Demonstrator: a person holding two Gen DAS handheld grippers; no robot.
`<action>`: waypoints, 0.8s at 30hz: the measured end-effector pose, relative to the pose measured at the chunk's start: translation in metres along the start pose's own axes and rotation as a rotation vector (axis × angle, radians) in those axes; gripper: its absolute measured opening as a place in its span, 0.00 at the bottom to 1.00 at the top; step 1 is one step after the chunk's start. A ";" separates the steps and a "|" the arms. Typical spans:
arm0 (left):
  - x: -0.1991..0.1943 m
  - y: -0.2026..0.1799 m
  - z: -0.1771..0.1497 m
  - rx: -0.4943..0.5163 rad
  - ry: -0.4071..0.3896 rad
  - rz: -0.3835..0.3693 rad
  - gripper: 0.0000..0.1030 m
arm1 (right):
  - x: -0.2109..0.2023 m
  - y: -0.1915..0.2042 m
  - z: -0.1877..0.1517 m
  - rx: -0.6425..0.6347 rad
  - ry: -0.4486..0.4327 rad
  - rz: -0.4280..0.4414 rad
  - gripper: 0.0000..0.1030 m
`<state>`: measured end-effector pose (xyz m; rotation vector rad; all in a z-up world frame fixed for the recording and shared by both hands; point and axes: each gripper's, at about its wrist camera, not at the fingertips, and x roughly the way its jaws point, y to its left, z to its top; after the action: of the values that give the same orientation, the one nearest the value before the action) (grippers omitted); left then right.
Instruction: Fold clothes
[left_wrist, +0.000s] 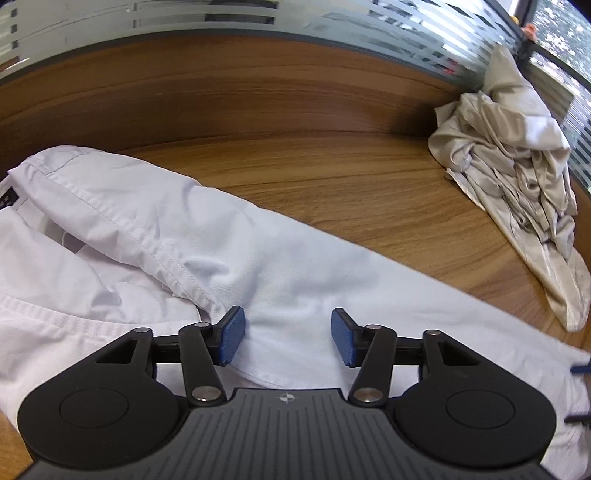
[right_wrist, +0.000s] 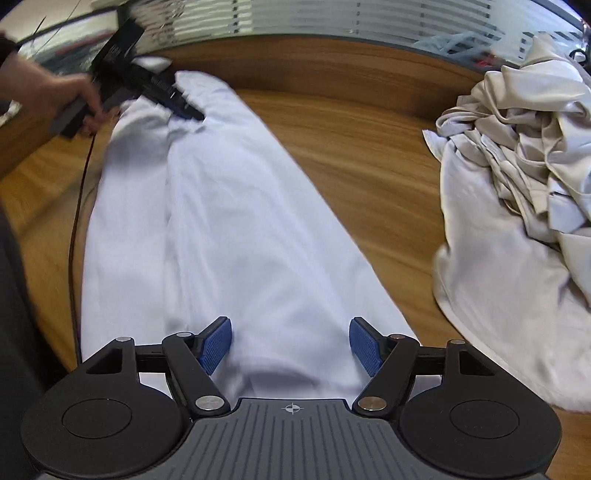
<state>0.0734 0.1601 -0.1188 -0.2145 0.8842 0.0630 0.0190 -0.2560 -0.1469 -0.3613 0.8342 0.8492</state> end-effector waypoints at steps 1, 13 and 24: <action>-0.004 -0.003 0.001 -0.016 -0.009 0.010 0.60 | -0.004 -0.002 -0.003 -0.001 0.010 -0.001 0.71; -0.119 -0.083 -0.030 -0.150 -0.228 0.071 0.71 | -0.048 -0.022 0.040 -0.099 -0.045 0.202 0.66; -0.185 -0.174 -0.121 -0.315 -0.265 0.254 0.71 | -0.046 -0.032 0.043 -0.459 0.018 0.426 0.79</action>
<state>-0.1106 -0.0291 -0.0226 -0.3774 0.6296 0.4596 0.0473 -0.2747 -0.0852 -0.6048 0.7386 1.4445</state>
